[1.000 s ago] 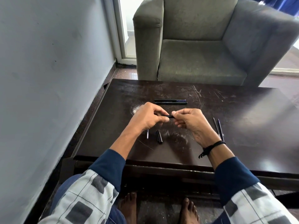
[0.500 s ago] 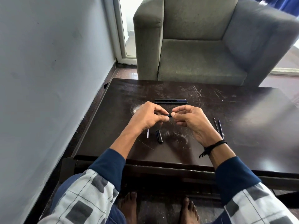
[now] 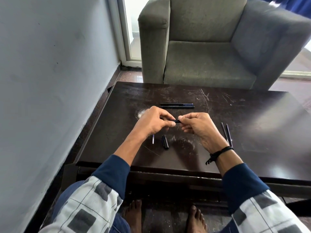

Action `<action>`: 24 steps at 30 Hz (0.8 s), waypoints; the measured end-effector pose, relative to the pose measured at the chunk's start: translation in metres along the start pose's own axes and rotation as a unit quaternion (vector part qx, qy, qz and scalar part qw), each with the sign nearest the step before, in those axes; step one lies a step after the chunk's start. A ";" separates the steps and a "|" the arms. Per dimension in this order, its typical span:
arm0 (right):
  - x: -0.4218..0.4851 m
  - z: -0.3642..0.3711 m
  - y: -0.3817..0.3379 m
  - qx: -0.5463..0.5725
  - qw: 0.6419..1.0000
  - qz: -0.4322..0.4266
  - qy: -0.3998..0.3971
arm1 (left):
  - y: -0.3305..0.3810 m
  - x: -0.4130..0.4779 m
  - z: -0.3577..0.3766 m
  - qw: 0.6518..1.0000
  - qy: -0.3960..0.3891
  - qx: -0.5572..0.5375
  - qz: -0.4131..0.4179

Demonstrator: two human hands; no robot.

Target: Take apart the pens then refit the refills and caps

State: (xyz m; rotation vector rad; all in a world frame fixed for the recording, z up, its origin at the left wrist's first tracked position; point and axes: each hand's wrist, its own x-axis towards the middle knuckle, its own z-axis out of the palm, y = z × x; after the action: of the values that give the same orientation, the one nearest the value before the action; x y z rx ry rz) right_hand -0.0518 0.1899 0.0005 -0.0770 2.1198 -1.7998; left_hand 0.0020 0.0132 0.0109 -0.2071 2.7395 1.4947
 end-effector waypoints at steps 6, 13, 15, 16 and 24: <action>-0.001 -0.002 -0.002 0.010 1.000 -0.002 -0.017 | 0.000 0.001 0.000 1.000 0.003 0.003 0.000; 0.000 -0.002 -0.003 0.017 1.000 -0.008 -0.021 | 0.001 0.000 0.000 1.000 0.006 0.007 0.003; -0.001 -0.002 -0.004 0.027 0.999 -0.002 -0.033 | 0.001 0.001 -0.001 1.000 0.007 0.010 0.007; -0.001 -0.001 -0.003 0.028 0.999 0.005 -0.033 | 0.000 0.001 -0.001 1.000 0.007 0.010 0.008; 0.000 -0.002 -0.002 0.027 0.999 0.008 -0.028 | 0.001 0.001 0.000 1.000 0.005 0.014 0.009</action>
State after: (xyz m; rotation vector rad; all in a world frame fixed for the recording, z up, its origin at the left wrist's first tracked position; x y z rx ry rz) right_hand -0.0525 0.1920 0.0029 -0.0969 2.0265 -1.8226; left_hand 0.0012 0.0133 0.0113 -0.1912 2.7751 1.4617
